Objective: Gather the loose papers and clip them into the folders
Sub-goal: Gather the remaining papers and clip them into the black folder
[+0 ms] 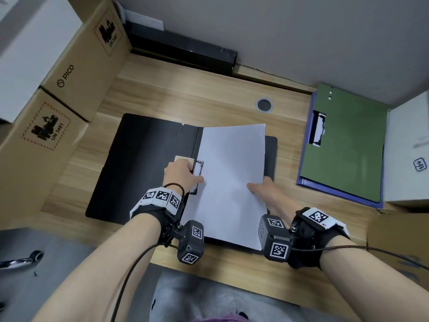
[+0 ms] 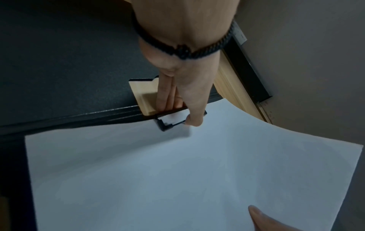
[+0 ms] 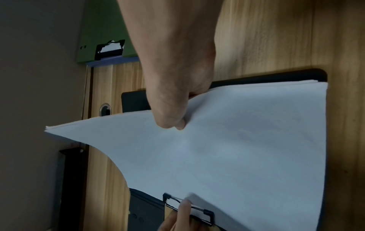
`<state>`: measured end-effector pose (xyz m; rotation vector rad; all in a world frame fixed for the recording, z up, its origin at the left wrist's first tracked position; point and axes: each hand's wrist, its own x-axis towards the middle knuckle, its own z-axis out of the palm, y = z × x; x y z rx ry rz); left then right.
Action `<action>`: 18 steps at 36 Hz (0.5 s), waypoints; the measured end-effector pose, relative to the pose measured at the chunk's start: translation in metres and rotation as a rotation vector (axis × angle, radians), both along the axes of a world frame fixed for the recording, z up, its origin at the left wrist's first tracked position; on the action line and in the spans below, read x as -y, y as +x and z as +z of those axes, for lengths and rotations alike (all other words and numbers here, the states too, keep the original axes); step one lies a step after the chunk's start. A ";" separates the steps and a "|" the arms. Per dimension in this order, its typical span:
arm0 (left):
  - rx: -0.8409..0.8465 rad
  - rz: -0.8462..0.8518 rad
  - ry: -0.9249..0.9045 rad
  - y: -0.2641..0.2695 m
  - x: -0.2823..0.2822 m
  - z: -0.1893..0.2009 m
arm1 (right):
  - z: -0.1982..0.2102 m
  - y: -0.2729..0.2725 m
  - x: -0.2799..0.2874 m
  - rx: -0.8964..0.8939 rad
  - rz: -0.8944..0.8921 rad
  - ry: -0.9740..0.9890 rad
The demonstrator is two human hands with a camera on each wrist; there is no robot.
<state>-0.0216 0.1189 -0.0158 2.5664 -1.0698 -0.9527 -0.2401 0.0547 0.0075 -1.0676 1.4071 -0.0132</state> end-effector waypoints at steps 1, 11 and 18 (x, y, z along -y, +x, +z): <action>0.002 0.015 0.003 0.001 -0.002 -0.001 | -0.002 0.002 0.000 -0.014 0.021 0.003; -0.008 0.008 0.055 0.004 -0.011 -0.008 | -0.018 -0.026 0.013 -0.246 -0.092 -0.147; -0.282 0.092 -0.012 0.016 -0.014 -0.005 | -0.004 -0.014 0.017 -0.062 -0.076 -0.048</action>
